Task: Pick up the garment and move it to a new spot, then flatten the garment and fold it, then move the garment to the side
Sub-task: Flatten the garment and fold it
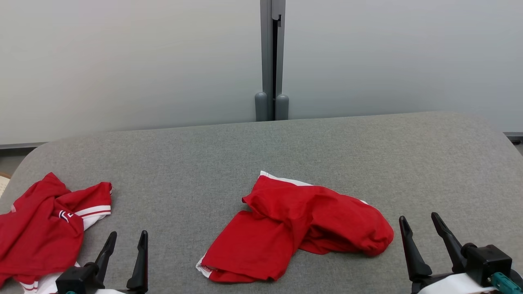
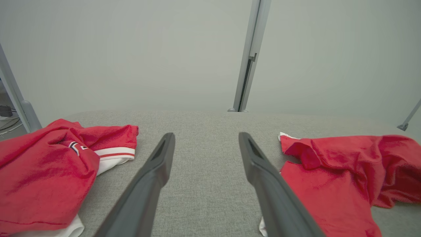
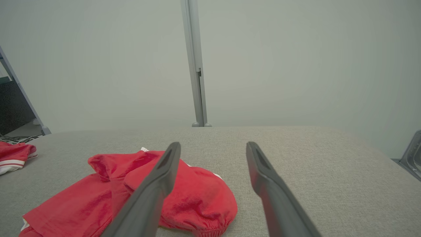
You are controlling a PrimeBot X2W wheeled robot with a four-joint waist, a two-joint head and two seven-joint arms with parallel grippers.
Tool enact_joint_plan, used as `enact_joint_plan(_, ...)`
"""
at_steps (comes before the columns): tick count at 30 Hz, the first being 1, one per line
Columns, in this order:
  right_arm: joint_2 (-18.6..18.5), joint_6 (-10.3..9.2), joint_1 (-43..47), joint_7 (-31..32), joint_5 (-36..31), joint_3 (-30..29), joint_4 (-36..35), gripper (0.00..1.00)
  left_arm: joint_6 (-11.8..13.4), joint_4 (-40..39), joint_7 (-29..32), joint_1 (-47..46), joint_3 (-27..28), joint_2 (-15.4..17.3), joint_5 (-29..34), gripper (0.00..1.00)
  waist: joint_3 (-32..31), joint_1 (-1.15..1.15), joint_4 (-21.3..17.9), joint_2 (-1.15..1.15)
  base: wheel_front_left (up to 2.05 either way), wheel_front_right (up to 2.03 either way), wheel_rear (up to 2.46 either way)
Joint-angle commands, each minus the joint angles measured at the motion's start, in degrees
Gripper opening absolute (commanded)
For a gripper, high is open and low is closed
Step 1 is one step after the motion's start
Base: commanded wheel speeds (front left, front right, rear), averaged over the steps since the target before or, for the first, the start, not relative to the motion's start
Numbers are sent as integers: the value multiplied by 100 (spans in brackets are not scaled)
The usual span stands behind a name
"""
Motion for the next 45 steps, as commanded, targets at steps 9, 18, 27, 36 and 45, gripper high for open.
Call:
enact_joint_plan(9, 7, -2, -24, -63, -53, 70, 27, 100, -35, 99, -2, -118, -21, -19, 7, 100, 21, 0, 20, 0, 0, 0, 0)
enact_joint_plan(18, -25, -2, -216, -16, -51, 153, -26, 100, -316, 309, 306, -1027, -707, -354, 153, 100, 342, 0, -40, 0, 0, 0, 0)
enact_joint_plan(27, -35, -2, -567, -90, 47, 362, 60, 100, -514, 1801, 1052, -2341, -1236, -809, -415, 100, 897, 0, -576, 0, 0, 0, 0)
enact_joint_plan(36, 7, -2, -770, -263, 83, 368, 238, 100, -613, 3047, 1674, -3177, -1661, -873, -1181, 63, 1174, 0, -968, 0, 0, 0, 0)
enact_joint_plan(45, 35, -2, -841, -377, 87, 273, 384, 100, -609, 3182, 569, -3941, -1629, -770, -1054, 0, 1183, 0, -1000, 0, 0, 0, 0)
